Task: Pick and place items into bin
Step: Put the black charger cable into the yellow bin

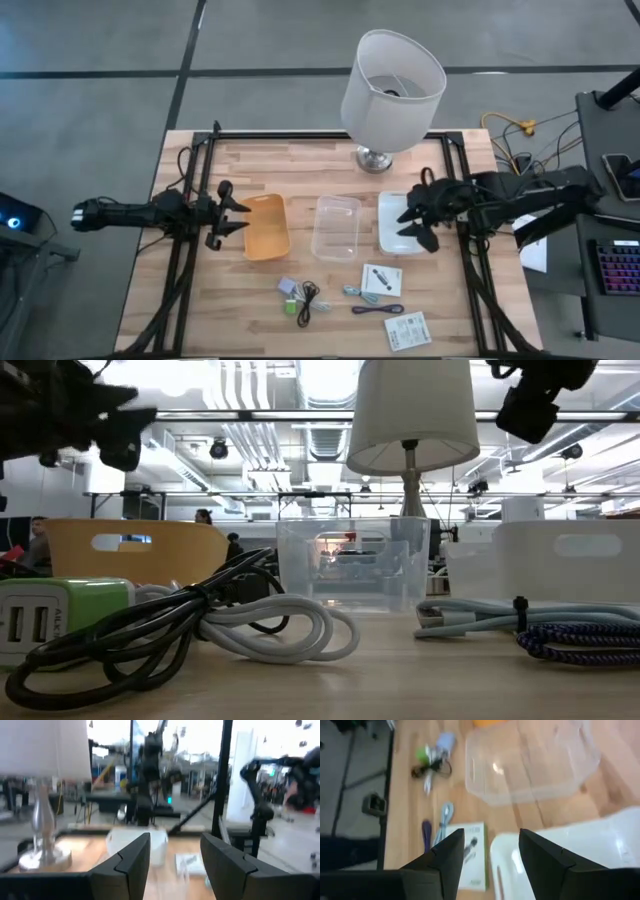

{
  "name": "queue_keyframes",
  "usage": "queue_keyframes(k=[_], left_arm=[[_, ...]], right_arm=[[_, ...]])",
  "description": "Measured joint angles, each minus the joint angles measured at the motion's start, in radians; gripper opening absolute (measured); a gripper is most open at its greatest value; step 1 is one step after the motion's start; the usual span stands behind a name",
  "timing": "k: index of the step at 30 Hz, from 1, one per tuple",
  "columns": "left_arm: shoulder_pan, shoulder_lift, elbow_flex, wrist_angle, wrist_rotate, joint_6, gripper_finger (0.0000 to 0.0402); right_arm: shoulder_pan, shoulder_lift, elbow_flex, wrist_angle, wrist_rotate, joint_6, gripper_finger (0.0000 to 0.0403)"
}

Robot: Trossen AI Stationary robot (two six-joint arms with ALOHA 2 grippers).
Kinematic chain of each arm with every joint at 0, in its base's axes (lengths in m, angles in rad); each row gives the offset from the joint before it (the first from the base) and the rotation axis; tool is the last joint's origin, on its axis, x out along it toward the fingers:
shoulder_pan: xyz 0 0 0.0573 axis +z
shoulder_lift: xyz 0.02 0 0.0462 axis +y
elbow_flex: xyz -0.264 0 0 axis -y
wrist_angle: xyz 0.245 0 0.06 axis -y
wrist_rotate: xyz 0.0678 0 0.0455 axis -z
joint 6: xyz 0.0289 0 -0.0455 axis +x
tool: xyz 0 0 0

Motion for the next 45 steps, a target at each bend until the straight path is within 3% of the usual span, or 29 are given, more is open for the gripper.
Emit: queue_keyframes(k=[6, 8, 11, 13, 15, 18, 20, 24, 26, 29, 31, 32, 36, 39, 45], left_arm=[[0.000, 0.000, 0.000, 0.173, 0.000, 0.000, 0.0160], [0.000, 0.000, 0.000, 0.285, 0.001, -0.007, 0.0160], [-0.002, -0.002, -0.001, 0.497, 0.023, -0.192, 0.0160], [-0.002, 0.003, 0.003, 0.611, -0.008, -0.231, 0.0160], [-0.003, 0.002, 0.005, 0.656, 0.002, -0.266, 0.0160], [-0.003, 0.008, 0.006, 0.741, 0.113, -0.287, 0.0160], [-0.003, 0.008, 0.006, 0.768, 0.118, -0.293, 0.0160], [-0.003, 0.037, 0.031, 0.741, 0.042, -0.443, 0.0160], [-0.003, 0.083, 0.035, 0.732, 0.004, -0.442, 0.0160], [-0.002, 0.154, 0.052, 0.725, -0.244, -0.440, 0.0160], [0.001, 0.197, 0.107, 0.649, -0.406, -0.443, 0.0160], [-0.001, 0.211, 0.149, 0.533, -0.409, -0.434, 0.0160], [-0.053, 0.324, 0.469, -0.243, -0.259, -0.476, 0.0159], [-0.148, 0.543, 0.685, -0.610, -0.239, -0.394, 0.0152], [-0.404, 0.965, 0.987, -0.663, -0.229, -0.147, 0.0124]], right_arm=[[0.036, 0.144, 0.119, -0.059, 0.135, 0.049, 0.0176], [0.041, 0.211, 0.165, -0.089, 0.135, 0.078, 0.0176], [0.038, 0.323, 0.235, -0.179, 0.106, 0.198, 0.0176], [0.035, 0.395, 0.286, -0.249, 0.100, 0.280, 0.0176], [0.041, 0.456, 0.333, -0.314, 0.102, 0.329, 0.0176], [0.057, 0.532, 0.394, -0.366, 0.101, 0.363, 0.0176], [0.068, 0.571, 0.433, -0.375, 0.102, 0.376, 0.0176], [0.079, 0.613, 0.497, -0.374, 0.102, 0.352, 0.0176], [0.079, 0.621, 0.517, -0.380, 0.110, 0.332, 0.0176], [0.077, 0.610, 0.519, -0.394, 0.166, 0.302, 0.0176], [0.078, 0.592, 0.509, -0.395, 0.186, 0.284, 0.0176], [0.078, 0.584, 0.504, -0.400, 0.187, 0.282, 0.0176], [0.096, 0.555, 0.486, -0.397, 0.187, 0.281, 0.0176], [0.131, 0.527, 0.466, -0.397, 0.189, 0.280, 0.0176], [0.234, 0.490, 0.440, -0.444, 0.255, 0.310, 0.0176]])
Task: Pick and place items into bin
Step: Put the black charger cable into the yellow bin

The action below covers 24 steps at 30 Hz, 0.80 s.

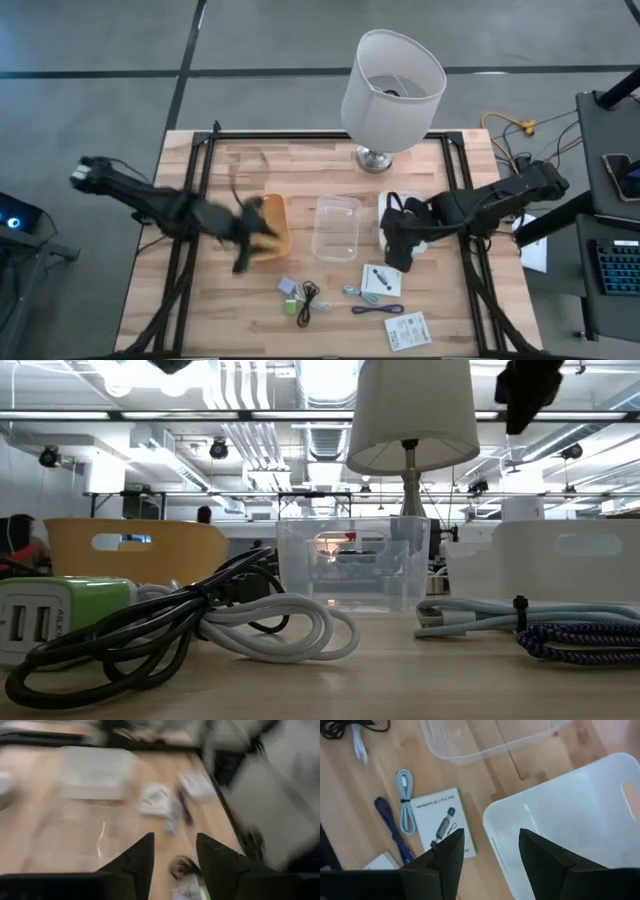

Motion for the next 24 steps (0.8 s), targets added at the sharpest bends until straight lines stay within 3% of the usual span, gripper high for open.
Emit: queue_keyframes(k=[4, 7, 12, 17, 20, 24], left_arm=[[-0.081, 0.244, 0.130, -0.071, 0.002, -0.002, 0.0108], [-0.081, 0.369, 0.172, -0.134, 0.022, -0.177, 0.0108], [-0.083, 0.474, 0.227, -0.085, 0.043, -0.590, 0.0144], [-0.076, 0.568, 0.263, -0.094, -0.031, -0.995, 0.0177], [-0.076, 0.623, 0.287, -0.091, -0.103, -1.082, 0.0179], [-0.081, 0.694, 0.359, -0.143, -0.087, -1.178, 0.0160]], right_arm=[[0.108, -0.004, -0.003, -0.026, 0.091, 0.064, 0.0177], [0.177, 0.003, -0.004, -0.031, 0.120, 0.138, 0.0189], [0.262, 0.031, -0.007, -0.045, 0.175, 0.317, 0.0238], [0.290, 0.071, -0.009, -0.126, 0.202, 0.502, 0.0282], [0.287, 0.082, -0.010, -0.202, 0.199, 0.608, 0.0296], [0.291, 0.086, -0.013, -0.244, 0.207, 0.643, 0.0304]])
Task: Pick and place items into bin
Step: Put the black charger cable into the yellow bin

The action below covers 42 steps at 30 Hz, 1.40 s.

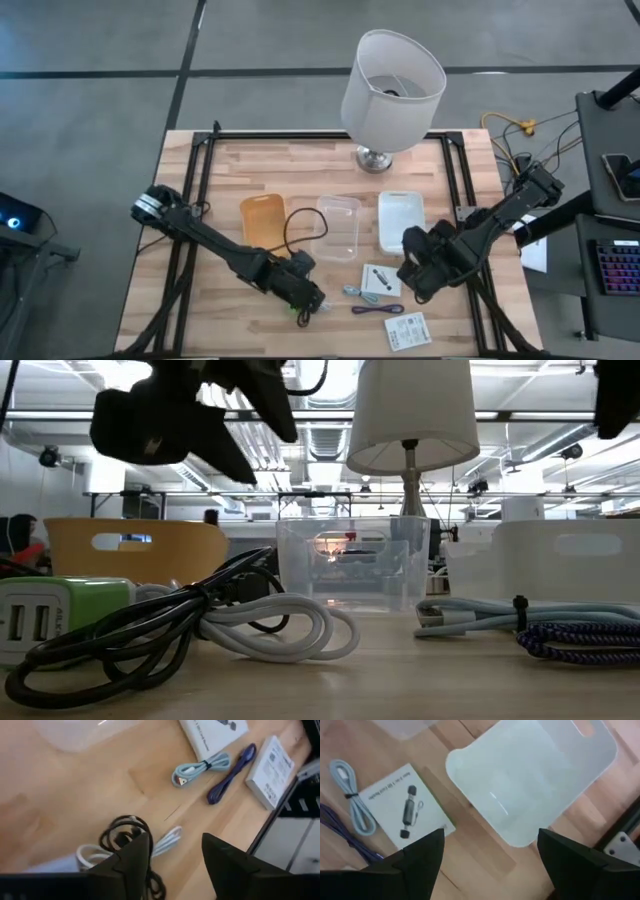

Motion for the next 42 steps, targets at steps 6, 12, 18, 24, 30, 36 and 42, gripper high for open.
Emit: queue_keyframes(k=[6, 12, 18, 24, 30, 36, 42], left_arm=[[-0.012, 0.140, 0.219, -0.292, -0.005, -0.035, 0.0127], [-0.012, 0.250, 0.432, -0.483, 0.000, -0.048, 0.0153], [-0.010, 0.329, 0.496, -0.475, 0.031, -0.090, 0.0220], [-0.014, 0.364, 0.502, -0.481, 0.083, -0.167, 0.0245], [-0.016, 0.364, 0.497, -0.555, 0.071, -0.177, 0.0246], [-0.012, 0.380, 0.482, -0.588, 0.055, -0.164, 0.0234], [0.005, 0.422, 0.479, -0.572, 0.053, -0.114, 0.0179]], right_arm=[[-0.002, -0.003, 0.000, -0.024, 0.039, -0.057, 0.0304], [-0.002, -0.004, 0.000, -0.030, 0.049, -0.095, 0.0304], [-0.002, -0.004, -0.001, -0.031, 0.063, -0.105, 0.0304], [-0.002, -0.004, -0.002, -0.031, 0.065, -0.127, 0.0304], [-0.002, -0.004, -0.004, -0.030, 0.065, -0.127, 0.0304], [-0.002, -0.004, -0.005, -0.029, 0.066, -0.128, 0.0304], [-0.002, -0.004, -0.009, -0.027, 0.067, -0.128, 0.0304]])
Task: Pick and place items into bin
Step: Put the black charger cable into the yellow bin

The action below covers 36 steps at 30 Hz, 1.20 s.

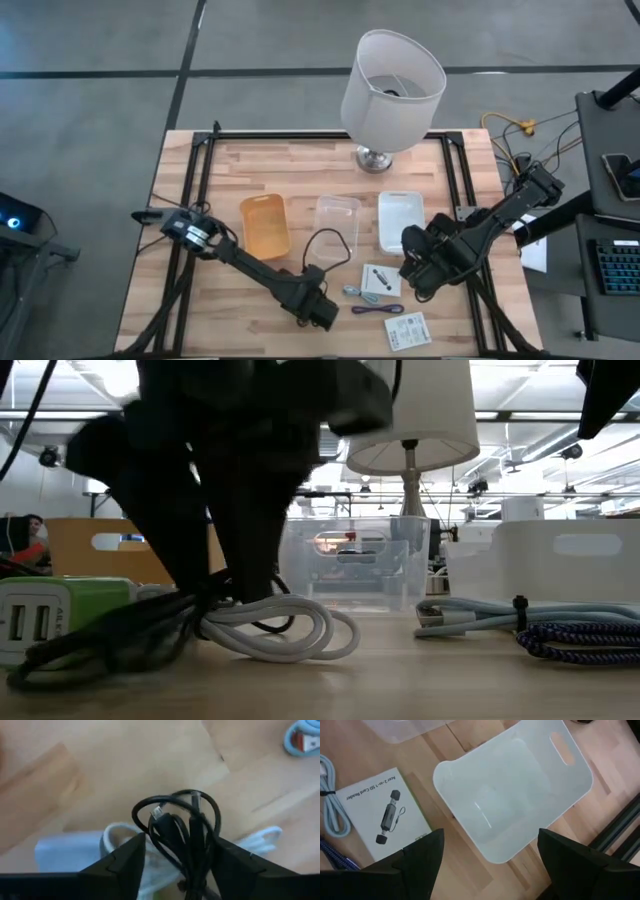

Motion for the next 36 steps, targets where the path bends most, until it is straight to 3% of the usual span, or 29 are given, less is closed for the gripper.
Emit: queue_keyframes(k=[13, 20, 25, 28, 34, 36], left_arm=[[0.057, 0.009, -0.005, 0.001, -0.046, 0.180, 0.0048], [0.045, -0.053, 0.046, -0.008, -0.007, 0.206, 0.0037], [-0.005, -0.208, 0.074, -0.061, -0.226, 0.058, 0.0037], [-0.019, -0.292, 0.074, -0.175, -0.354, -0.042, 0.0037], [0.008, -0.388, 0.059, -0.498, -0.401, -0.161, 0.0037], [0.049, -0.436, -0.034, -0.463, -0.428, -0.187, 0.0037]], right_arm=[[0.000, 0.000, -0.004, 0.011, 0.017, 0.013, 0.0304], [-0.001, 0.000, -0.004, 0.015, 0.016, 0.028, 0.0304], [-0.001, 0.000, -0.004, 0.018, 0.016, 0.026, 0.0304], [-0.001, 0.000, -0.004, 0.021, 0.016, 0.011, 0.0304], [-0.002, 0.000, -0.004, 0.025, 0.022, -0.007, 0.0304], [-0.002, 0.000, -0.005, 0.027, 0.028, 0.002, 0.0304]])
